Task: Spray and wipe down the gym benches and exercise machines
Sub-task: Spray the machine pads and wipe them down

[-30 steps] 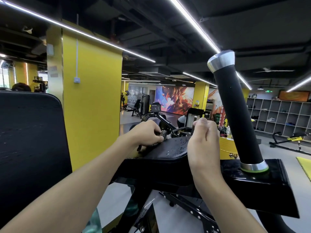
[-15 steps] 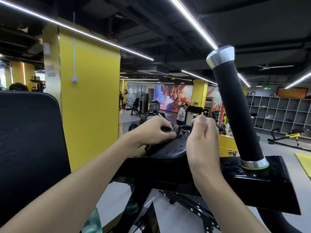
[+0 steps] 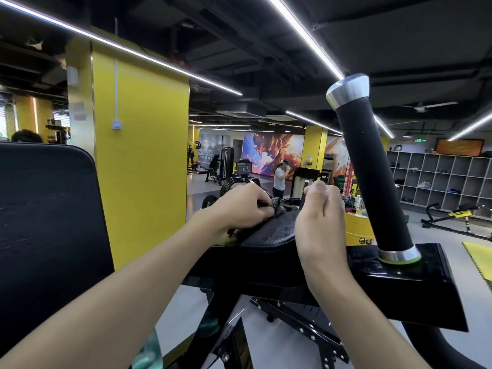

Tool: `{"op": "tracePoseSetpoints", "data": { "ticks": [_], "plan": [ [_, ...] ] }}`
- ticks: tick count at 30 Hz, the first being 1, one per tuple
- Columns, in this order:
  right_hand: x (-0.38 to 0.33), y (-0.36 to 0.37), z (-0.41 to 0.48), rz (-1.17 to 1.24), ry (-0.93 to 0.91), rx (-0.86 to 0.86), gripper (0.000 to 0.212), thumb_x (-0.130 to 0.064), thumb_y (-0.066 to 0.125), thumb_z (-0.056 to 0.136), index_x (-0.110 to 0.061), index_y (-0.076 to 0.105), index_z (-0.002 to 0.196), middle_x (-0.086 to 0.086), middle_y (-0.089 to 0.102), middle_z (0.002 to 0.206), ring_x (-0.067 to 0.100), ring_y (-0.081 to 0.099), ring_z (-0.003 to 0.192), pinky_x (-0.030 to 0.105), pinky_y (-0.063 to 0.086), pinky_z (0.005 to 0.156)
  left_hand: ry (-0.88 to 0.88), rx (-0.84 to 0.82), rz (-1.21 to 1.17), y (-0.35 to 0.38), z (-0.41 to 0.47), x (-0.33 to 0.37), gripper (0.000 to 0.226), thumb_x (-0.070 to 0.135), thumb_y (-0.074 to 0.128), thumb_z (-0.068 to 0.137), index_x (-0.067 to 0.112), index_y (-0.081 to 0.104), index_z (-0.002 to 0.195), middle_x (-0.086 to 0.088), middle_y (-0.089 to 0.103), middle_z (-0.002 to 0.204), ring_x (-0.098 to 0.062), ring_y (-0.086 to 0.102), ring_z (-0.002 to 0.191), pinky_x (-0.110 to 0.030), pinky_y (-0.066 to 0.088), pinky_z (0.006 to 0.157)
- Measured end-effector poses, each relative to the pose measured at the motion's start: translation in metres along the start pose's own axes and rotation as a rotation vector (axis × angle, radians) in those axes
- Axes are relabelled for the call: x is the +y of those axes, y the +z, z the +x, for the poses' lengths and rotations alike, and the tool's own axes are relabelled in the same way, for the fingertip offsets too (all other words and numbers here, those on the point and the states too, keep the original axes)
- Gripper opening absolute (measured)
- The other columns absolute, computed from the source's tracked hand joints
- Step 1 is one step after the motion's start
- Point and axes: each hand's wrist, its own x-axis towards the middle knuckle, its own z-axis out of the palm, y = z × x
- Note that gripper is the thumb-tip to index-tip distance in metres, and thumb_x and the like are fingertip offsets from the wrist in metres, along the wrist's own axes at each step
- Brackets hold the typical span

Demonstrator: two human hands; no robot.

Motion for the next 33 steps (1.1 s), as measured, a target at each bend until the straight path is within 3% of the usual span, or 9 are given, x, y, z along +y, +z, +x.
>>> {"op": "tracePoseSetpoints", "data": {
  "ticks": [3, 6, 11, 16, 18, 21, 26, 29, 33],
  "plan": [
    [0.0, 0.001, -0.001, 0.0, -0.011, 0.017, 0.031, -0.048, 0.024, 0.103, -0.028, 0.047, 0.097, 0.006, 0.053, 0.112, 0.028, 0.051, 0.107, 0.056, 0.037, 0.104, 0.08, -0.01, -0.04, -0.007, -0.005, 0.01, 0.013, 0.029, 0.066, 0.094, 0.023, 0.078, 0.095, 0.009, 0.074, 0.088, -0.015, 0.067, 0.085, -0.026, 0.049, 0.073],
    [-0.002, 0.0, -0.001, 0.018, 0.001, 0.01, 0.029, -0.045, 0.025, 0.105, -0.029, 0.046, 0.091, 0.005, 0.052, 0.111, 0.028, 0.05, 0.106, 0.056, 0.037, 0.104, 0.106, -0.032, -0.16, -0.012, -0.014, 0.011, 0.016, 0.028, 0.066, 0.095, 0.018, 0.079, 0.096, 0.006, 0.075, 0.088, -0.01, 0.066, 0.08, -0.023, 0.05, 0.073],
    [-0.005, -0.003, -0.002, 0.014, 0.015, -0.012, 0.029, -0.042, 0.025, 0.105, -0.028, 0.045, 0.088, 0.004, 0.051, 0.11, 0.027, 0.048, 0.106, 0.054, 0.035, 0.105, -0.033, 0.05, 0.072, -0.003, -0.012, 0.001, 0.017, 0.028, 0.066, 0.093, 0.017, 0.079, 0.095, 0.002, 0.075, 0.091, -0.02, 0.067, 0.09, -0.032, 0.053, 0.08],
    [-0.003, -0.003, -0.001, 0.011, 0.016, -0.014, 0.027, -0.042, 0.025, 0.105, -0.031, 0.045, 0.09, 0.001, 0.051, 0.111, 0.024, 0.048, 0.108, 0.052, 0.035, 0.107, 0.101, 0.004, -0.175, -0.014, -0.029, 0.007, 0.02, 0.025, 0.065, 0.096, 0.011, 0.076, 0.088, -0.002, 0.073, 0.087, -0.017, 0.064, 0.079, -0.026, 0.048, 0.075],
    [-0.003, -0.003, -0.001, 0.01, 0.01, -0.02, 0.027, -0.042, 0.025, 0.105, -0.032, 0.044, 0.089, 0.001, 0.051, 0.11, 0.023, 0.049, 0.106, 0.053, 0.035, 0.106, 0.051, 0.012, -0.102, -0.011, -0.027, -0.002, 0.021, 0.029, 0.065, 0.095, 0.011, 0.076, 0.093, -0.006, 0.072, 0.093, -0.017, 0.062, 0.079, -0.027, 0.048, 0.075],
    [-0.003, -0.002, -0.002, 0.002, 0.003, -0.019, 0.027, -0.042, 0.024, 0.105, -0.032, 0.045, 0.09, -0.001, 0.051, 0.108, 0.022, 0.049, 0.106, 0.053, 0.035, 0.107, -0.079, 0.048, 0.062, -0.006, -0.022, -0.011, 0.019, 0.035, 0.065, 0.093, 0.021, 0.077, 0.098, 0.0, 0.071, 0.114, -0.021, 0.065, 0.095, -0.031, 0.052, 0.08],
    [0.0, -0.002, 0.0, -0.005, -0.003, -0.019, 0.029, -0.043, 0.024, 0.105, -0.029, 0.048, 0.096, 0.001, 0.051, 0.11, 0.023, 0.049, 0.107, 0.053, 0.035, 0.106, 0.06, -0.011, -0.262, -0.018, -0.044, -0.003, 0.021, 0.03, 0.065, 0.096, 0.014, 0.076, 0.089, -0.005, 0.072, 0.087, -0.007, 0.056, 0.072, -0.02, 0.042, 0.065],
    [0.001, -0.001, 0.001, -0.015, -0.007, -0.016, 0.032, -0.044, 0.024, 0.105, -0.024, 0.049, 0.101, 0.003, 0.052, 0.109, 0.025, 0.049, 0.106, 0.054, 0.036, 0.105, 0.047, 0.034, -0.125, -0.014, -0.044, -0.01, 0.019, 0.033, 0.064, 0.096, 0.02, 0.077, 0.09, 0.005, 0.072, 0.083, -0.006, 0.06, 0.071, -0.023, 0.05, 0.072],
    [0.0, 0.0, 0.0, -0.017, -0.007, -0.014, 0.031, -0.044, 0.023, 0.105, -0.027, 0.047, 0.095, 0.002, 0.051, 0.105, 0.025, 0.05, 0.104, 0.055, 0.036, 0.104, -0.019, 0.063, -0.034, -0.009, -0.043, -0.013, 0.02, 0.035, 0.063, 0.095, 0.022, 0.076, 0.088, 0.0, 0.073, 0.082, -0.022, 0.066, 0.078, -0.04, 0.055, 0.08]
  ]
}}
